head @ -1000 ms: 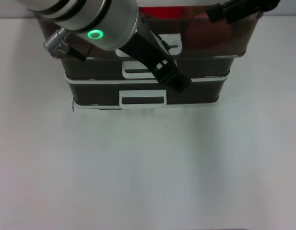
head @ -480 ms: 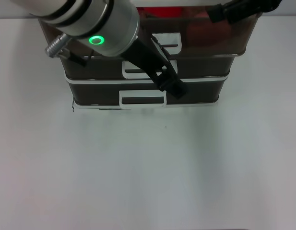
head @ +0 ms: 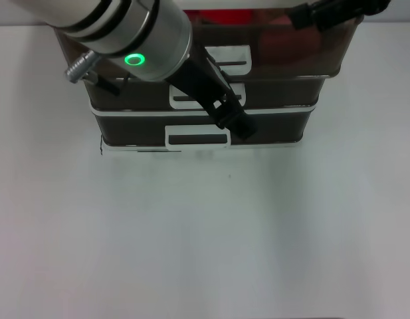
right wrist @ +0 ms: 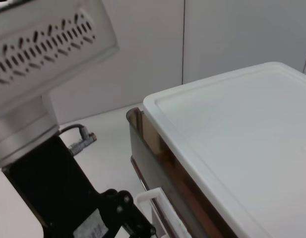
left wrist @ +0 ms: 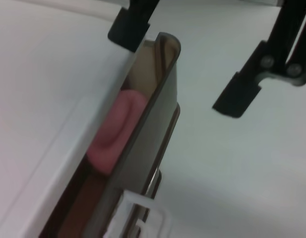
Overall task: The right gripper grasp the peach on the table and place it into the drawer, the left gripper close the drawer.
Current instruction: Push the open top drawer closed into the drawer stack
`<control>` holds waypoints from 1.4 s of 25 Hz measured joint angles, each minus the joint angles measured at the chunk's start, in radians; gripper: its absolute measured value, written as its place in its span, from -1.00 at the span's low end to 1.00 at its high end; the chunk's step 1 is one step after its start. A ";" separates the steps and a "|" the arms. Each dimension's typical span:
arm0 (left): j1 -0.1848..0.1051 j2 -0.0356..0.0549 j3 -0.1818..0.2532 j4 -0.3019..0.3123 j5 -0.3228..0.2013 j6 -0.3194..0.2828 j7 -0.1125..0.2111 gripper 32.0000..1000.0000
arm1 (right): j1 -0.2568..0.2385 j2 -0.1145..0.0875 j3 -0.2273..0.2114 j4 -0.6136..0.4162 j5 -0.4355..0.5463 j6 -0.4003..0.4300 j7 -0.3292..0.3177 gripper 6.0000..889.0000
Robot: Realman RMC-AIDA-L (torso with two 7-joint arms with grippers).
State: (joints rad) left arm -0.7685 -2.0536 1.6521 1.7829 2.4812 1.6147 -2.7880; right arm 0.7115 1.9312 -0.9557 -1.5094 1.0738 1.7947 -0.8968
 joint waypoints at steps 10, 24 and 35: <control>-0.003 0.0014 0.000 -0.053 0.002 -0.047 0.014 0.61 | 0.001 0.000 0.003 0.001 0.000 0.000 -0.001 0.95; -0.001 0.0005 -0.002 -0.053 0.041 -0.082 0.016 0.61 | 0.000 0.000 0.003 0.008 0.000 0.000 -0.004 0.95; 0.001 0.0026 -0.002 -0.053 0.054 -0.104 0.016 0.61 | -0.001 0.000 0.003 0.009 0.000 -0.001 -0.005 0.95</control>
State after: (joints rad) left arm -0.7670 -2.0510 1.6505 1.7302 2.5356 1.5107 -2.7719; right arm 0.7102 1.9313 -0.9525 -1.5000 1.0738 1.7934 -0.9016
